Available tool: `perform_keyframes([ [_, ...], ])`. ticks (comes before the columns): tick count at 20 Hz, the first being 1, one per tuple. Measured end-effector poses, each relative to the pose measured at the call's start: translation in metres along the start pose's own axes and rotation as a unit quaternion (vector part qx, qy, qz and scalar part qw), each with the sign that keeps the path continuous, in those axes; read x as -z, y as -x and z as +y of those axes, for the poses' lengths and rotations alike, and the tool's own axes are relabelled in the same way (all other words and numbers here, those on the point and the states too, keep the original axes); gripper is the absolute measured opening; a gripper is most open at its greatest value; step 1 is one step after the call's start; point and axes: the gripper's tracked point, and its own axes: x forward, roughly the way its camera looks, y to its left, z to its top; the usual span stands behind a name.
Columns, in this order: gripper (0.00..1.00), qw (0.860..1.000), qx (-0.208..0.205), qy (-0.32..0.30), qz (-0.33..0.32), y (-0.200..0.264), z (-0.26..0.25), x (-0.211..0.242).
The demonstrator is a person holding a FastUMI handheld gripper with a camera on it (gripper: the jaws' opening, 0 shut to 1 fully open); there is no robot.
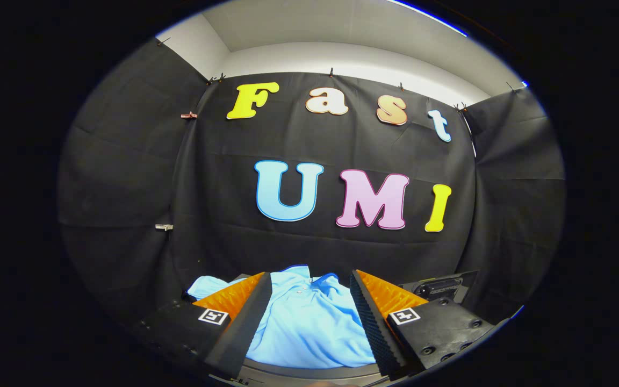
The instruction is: Put the clothes into the washing machine and then close the washing machine lid.
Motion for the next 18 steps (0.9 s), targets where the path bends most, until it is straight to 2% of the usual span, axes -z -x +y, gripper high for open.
perform_keyframes([
  [6,0.93,1.000,-0.012,-0.001,0.016,-0.018,0.009,-0.002],
  [11,0.93,0.997,-0.046,-0.006,0.055,-0.047,0.026,0.020],
  [18,0.93,0.989,-0.033,-0.034,0.142,-0.091,0.020,0.065],
])
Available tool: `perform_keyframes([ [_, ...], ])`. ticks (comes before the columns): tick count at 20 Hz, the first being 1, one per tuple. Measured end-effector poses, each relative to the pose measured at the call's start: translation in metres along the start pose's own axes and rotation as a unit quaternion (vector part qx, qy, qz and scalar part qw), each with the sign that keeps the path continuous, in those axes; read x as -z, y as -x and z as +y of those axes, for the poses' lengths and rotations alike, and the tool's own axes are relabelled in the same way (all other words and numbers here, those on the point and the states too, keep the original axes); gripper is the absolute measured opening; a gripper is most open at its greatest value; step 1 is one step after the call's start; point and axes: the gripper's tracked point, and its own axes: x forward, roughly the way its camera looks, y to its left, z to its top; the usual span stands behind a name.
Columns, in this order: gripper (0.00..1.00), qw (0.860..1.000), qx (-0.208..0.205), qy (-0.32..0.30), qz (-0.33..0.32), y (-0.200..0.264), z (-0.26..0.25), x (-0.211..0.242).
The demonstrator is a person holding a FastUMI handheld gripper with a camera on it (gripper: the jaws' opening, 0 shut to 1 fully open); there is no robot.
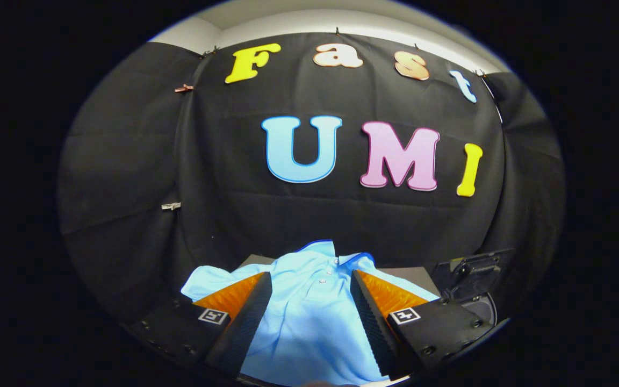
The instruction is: Put the clothes into the washing machine and then close the washing machine lid.
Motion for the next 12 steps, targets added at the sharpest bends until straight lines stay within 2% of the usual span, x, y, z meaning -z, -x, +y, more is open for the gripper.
perform_keyframes([
  [5,0.93,0.999,-0.001,-0.016,0.039,-0.029,-0.006,0.012],
  [12,0.93,0.986,0.025,-0.031,0.162,-0.057,-0.013,0.063],
])
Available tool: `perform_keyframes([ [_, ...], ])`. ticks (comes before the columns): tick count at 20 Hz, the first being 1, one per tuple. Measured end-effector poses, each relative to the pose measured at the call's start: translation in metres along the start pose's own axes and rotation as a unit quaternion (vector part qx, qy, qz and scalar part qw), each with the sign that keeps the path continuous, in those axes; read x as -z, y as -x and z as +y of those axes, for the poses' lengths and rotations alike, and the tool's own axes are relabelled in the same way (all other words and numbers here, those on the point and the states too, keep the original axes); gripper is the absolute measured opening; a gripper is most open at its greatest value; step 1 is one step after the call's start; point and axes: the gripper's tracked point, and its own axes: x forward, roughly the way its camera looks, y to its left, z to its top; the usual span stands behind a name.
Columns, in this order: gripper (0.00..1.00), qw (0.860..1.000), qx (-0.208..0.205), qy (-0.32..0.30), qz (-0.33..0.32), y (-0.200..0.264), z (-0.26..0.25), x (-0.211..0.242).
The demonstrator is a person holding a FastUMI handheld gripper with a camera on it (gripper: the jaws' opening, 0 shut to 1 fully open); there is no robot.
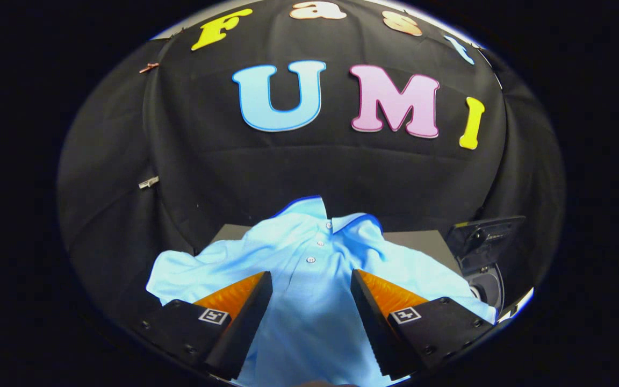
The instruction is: Put the clothes into the washing machine and then close the washing machine lid.
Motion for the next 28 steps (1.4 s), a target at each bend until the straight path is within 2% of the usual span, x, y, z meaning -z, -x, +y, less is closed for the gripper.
perform_keyframes([
  [4,0.90,0.998,0.007,0.027,0.056,-0.016,0.003,0.019],
  [8,0.91,0.995,0.022,-0.021,0.100,-0.011,0.001,0.026],
  [10,0.87,0.994,0.010,-0.010,0.106,-0.015,-0.001,0.024],
  [14,0.36,0.995,-0.017,0.008,0.103,-0.011,0.003,0.025],
  [15,0.36,0.995,-0.021,0.007,0.098,-0.013,0.003,0.023],
  [17,0.16,0.994,-0.025,-0.009,0.107,-0.012,0.002,0.025],
  [20,0.16,0.990,-0.027,-0.050,0.127,-0.013,0.000,0.022],
  [24,0.15,0.986,-0.080,-0.106,0.102,-0.018,0.002,0.018],
  [26,0.15,0.985,-0.088,-0.097,0.111,-0.022,0.002,0.017],
  [28,0.12,0.987,-0.078,-0.076,0.122,-0.025,0.000,0.017],
])
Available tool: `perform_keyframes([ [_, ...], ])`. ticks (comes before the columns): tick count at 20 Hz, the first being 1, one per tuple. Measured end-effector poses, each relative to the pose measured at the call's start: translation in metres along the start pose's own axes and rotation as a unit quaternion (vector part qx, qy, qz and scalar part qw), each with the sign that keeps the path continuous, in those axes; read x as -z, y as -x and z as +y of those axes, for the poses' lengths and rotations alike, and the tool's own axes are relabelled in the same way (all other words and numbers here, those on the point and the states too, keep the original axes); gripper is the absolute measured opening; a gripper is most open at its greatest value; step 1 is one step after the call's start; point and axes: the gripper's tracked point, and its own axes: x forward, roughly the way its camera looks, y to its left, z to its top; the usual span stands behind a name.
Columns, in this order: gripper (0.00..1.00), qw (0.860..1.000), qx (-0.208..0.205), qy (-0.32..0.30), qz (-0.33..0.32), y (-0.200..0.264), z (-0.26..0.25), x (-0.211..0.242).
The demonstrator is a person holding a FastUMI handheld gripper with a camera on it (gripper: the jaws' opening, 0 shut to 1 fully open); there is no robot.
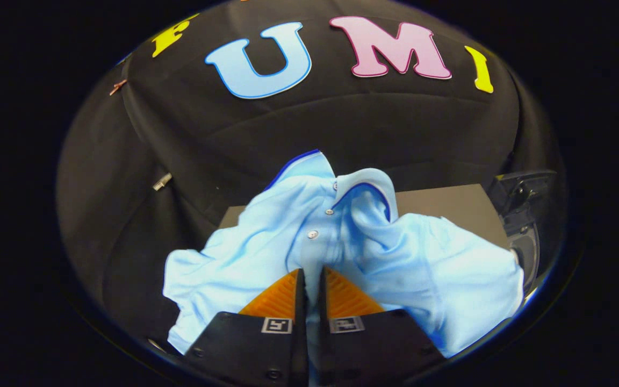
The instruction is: Put the clothes into the washing machine and then close the washing machine lid.
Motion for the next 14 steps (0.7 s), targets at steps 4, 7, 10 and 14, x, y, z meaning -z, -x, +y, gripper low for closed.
perform_keyframes([
  [4,0.09,0.998,0.037,0.045,0.007,0.002,0.001,-0.001],
  [7,0.09,0.995,0.070,0.077,0.002,0.004,0.003,-0.001],
  [10,0.09,0.993,0.089,0.081,0.002,0.009,0.004,0.000],
  [14,0.09,0.989,0.094,0.108,-0.034,0.031,0.008,-0.012],
])
